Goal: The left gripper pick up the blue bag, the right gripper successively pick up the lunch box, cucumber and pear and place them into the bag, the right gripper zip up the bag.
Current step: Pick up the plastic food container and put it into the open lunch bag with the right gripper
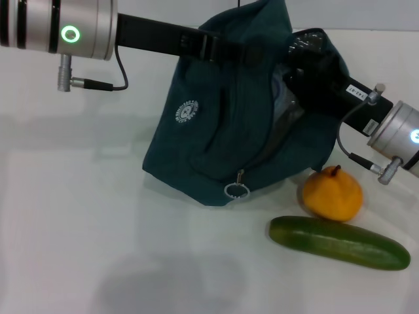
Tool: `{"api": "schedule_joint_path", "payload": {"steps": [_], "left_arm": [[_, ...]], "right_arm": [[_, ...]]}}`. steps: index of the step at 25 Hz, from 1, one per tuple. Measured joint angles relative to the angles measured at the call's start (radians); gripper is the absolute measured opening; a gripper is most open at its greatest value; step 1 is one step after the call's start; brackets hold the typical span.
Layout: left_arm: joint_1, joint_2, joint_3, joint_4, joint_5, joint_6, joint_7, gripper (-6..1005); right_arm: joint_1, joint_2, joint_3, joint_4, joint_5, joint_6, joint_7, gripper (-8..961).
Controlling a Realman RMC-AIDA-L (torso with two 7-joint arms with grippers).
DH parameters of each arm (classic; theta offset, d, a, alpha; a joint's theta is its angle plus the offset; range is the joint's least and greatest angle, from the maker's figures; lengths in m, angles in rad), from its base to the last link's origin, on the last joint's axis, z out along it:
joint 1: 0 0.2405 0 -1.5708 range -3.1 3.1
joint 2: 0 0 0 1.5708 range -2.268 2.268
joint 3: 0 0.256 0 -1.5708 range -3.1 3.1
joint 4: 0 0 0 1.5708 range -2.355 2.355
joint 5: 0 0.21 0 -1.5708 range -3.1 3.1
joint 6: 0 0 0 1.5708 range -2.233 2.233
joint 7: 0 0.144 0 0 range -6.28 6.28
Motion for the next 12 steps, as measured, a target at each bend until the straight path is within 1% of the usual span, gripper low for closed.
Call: {"api": "schedule_joint_path", "payload": {"steps": [2,9,12], "left_arm": [[0.0,0.0,0.0,0.0,0.0,0.0,-0.001,86],[-0.017,0.0,0.004,0.0,-0.001,0.008,-0.004,87],[-0.022,0.0,0.0,0.0,-0.002,0.022,-0.011,87]], "right_arm": [[-0.001,0.0,-0.001,-0.011,-0.016,0.0,0.0,113],[0.03,0.0,-0.011,-0.021,-0.062,-0.003,-0.005,114],[0.029,0.0,-0.013,-0.041,-0.069,-0.011,-0.005,114]]}}
